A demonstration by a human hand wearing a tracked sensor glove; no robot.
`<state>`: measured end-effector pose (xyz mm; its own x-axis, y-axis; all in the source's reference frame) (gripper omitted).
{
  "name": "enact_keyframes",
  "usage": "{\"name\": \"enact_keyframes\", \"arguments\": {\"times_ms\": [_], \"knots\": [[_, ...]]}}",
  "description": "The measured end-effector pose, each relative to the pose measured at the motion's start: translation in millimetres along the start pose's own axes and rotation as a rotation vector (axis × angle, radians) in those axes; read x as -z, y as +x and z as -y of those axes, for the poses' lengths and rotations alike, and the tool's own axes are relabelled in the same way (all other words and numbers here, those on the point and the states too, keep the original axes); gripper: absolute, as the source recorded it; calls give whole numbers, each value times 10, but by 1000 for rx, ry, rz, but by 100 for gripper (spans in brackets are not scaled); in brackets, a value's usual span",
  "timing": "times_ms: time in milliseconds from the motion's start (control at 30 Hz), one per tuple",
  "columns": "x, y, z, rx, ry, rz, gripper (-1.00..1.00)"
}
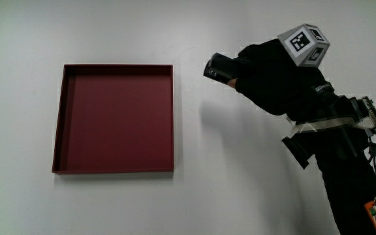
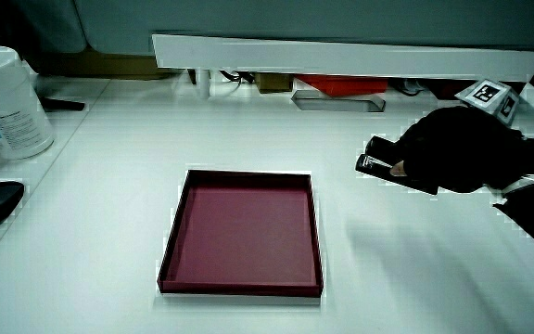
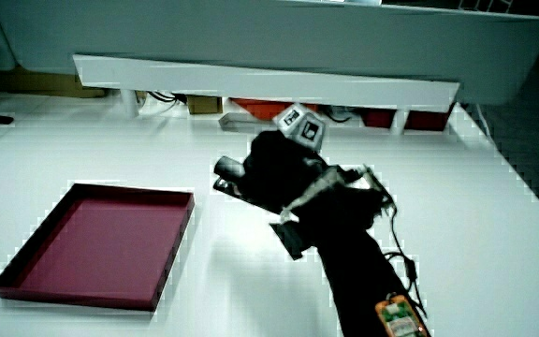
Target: Place stapper on desk
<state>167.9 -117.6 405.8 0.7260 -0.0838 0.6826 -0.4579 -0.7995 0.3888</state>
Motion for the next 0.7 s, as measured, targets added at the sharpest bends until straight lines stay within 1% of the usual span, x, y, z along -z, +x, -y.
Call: {"name": "enact_keyframes", "arguments": {"times_ms": [33,67,100,133,233,267,333,400,467,500,533,567,633,667,700], "knots": [[-21,6,32,37,49,47,0],[-15,99,22,59,59,46,0],[-3,190,8,82,57,49,0],[2,238,8,107,62,49,0],[58,405,-15,136,54,34,0],[82,459,-22,154,54,26,0],[118,564,-41,174,54,19,0],[145,609,-53,187,52,25,0],[187,678,-60,193,46,7,0],[214,716,-66,205,47,13,0],[236,728,-64,211,42,-3,0],[270,774,-77,218,37,5,0],[340,865,-104,238,24,1,0],[354,860,-98,233,26,-2,0],[373,888,-103,240,24,-2,0]]}}
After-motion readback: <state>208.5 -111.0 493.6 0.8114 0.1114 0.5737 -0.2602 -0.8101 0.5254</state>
